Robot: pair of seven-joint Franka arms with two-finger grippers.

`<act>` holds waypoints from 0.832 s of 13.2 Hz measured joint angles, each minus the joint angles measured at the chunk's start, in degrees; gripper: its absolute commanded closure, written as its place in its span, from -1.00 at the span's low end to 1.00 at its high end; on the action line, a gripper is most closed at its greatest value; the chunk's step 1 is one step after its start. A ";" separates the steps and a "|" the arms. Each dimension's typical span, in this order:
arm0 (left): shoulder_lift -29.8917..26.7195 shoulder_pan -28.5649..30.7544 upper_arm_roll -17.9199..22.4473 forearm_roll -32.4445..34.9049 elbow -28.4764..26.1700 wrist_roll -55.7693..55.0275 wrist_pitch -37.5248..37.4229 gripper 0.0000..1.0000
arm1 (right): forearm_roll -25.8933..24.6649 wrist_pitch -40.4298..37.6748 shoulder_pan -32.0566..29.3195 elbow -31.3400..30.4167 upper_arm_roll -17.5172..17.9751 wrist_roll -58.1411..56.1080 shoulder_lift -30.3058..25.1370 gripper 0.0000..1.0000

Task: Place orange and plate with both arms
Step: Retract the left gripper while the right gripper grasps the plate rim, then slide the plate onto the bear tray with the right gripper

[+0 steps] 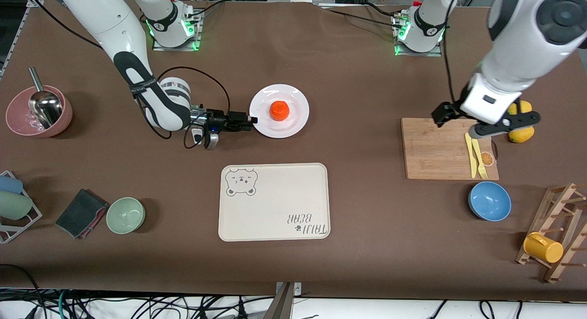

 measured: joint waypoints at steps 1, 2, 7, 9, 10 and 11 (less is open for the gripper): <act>-0.10 0.07 1.57 -0.57 0.19 2.28 -1.65 -1.00 | 1.22 0.36 0.60 0.00 0.02 -0.37 0.31 -0.15; -0.29 0.12 2.85 -1.40 1.02 3.72 -4.12 -1.00 | 2.08 0.63 1.28 0.06 0.05 -0.79 0.83 -0.06; -1.57 0.07 7.17 -4.62 7.52 10.05 -15.01 -1.00 | 2.82 0.91 2.77 0.28 0.05 -1.25 1.74 0.95; -1.56 0.11 10.50 -8.26 7.74 12.31 -15.67 -1.00 | 2.82 1.02 2.77 0.31 0.03 -1.36 1.75 1.00; -1.53 0.13 11.55 -8.79 7.74 13.44 -15.73 -1.00 | 2.95 1.06 2.77 0.34 0.01 -1.37 1.75 1.00; -1.52 0.13 11.95 -8.96 7.75 13.78 -15.73 -1.00 | 2.96 1.08 2.74 0.39 -0.02 -1.38 1.75 1.00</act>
